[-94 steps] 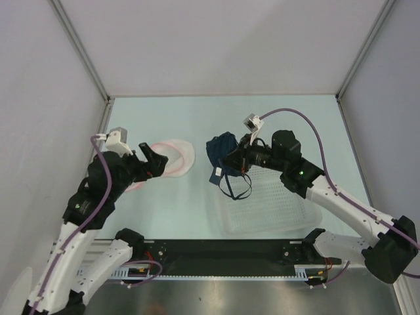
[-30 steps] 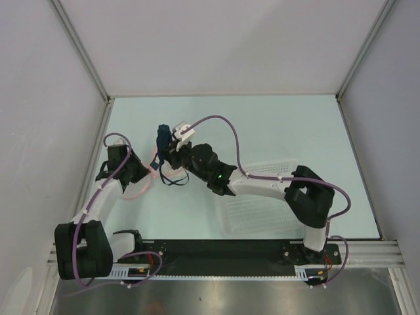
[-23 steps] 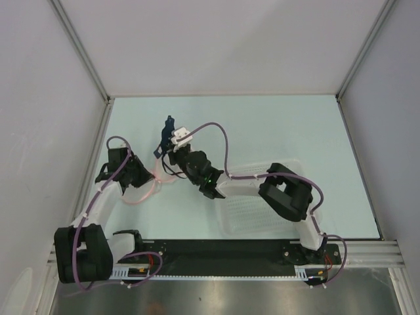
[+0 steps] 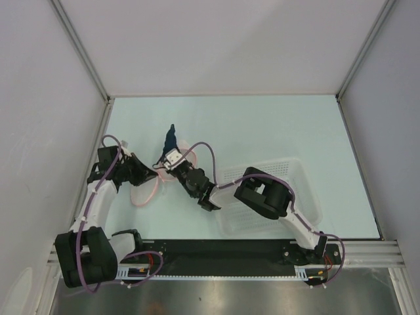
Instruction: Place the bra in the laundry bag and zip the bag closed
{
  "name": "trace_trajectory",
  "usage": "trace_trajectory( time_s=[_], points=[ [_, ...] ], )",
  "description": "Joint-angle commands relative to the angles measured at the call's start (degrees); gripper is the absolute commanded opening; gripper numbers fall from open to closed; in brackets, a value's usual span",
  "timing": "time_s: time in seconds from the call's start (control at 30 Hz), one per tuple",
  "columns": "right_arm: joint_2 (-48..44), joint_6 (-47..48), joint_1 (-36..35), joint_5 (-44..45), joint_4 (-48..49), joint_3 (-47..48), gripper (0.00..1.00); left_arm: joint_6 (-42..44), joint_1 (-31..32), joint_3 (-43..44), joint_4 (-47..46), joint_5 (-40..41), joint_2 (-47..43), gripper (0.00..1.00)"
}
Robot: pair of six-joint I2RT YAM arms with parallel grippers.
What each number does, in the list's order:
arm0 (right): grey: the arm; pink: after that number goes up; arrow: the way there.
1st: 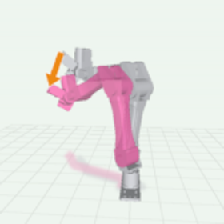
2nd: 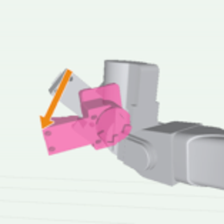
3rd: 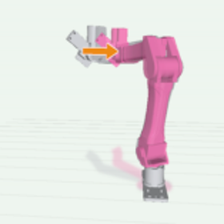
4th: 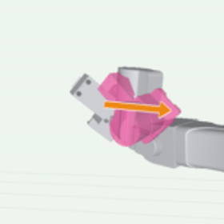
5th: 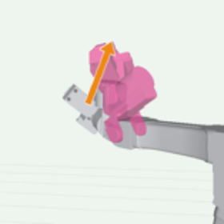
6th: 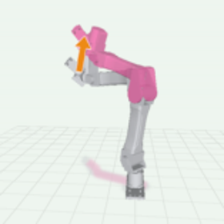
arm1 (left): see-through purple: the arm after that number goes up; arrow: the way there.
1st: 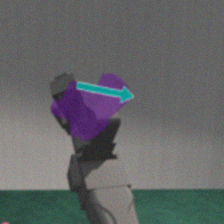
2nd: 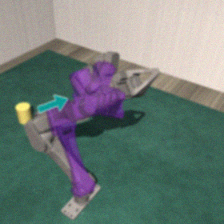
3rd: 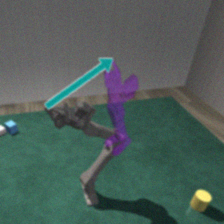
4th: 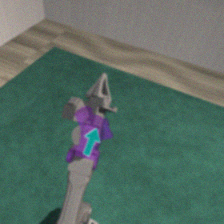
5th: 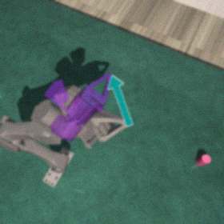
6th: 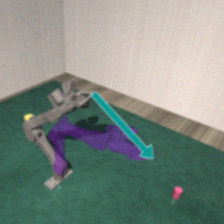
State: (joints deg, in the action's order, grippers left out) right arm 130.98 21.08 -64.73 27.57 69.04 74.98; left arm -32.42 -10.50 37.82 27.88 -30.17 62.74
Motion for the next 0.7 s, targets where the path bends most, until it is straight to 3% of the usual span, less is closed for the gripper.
trace_trajectory(
  time_s=[0.0, 0.37, 0.67],
  points=[
    [-6.25, -3.14, -0.75, -1.12, 5.50, -6.32, 0.00, 0.52, -0.84, 3.48, -1.16, -2.52, 0.54, 0.00],
    [-13.46, -5.96, -0.57, -5.68, -2.92, -9.94, 0.00, 6.05, -1.10, 9.10, 2.87, 4.50, -0.60, 0.00],
    [-15.85, -10.97, 3.47, -20.62, -18.05, -6.87, 0.00, 7.82, -1.10, 10.78, 3.33, 2.05, -3.15, 0.00]
  ],
)
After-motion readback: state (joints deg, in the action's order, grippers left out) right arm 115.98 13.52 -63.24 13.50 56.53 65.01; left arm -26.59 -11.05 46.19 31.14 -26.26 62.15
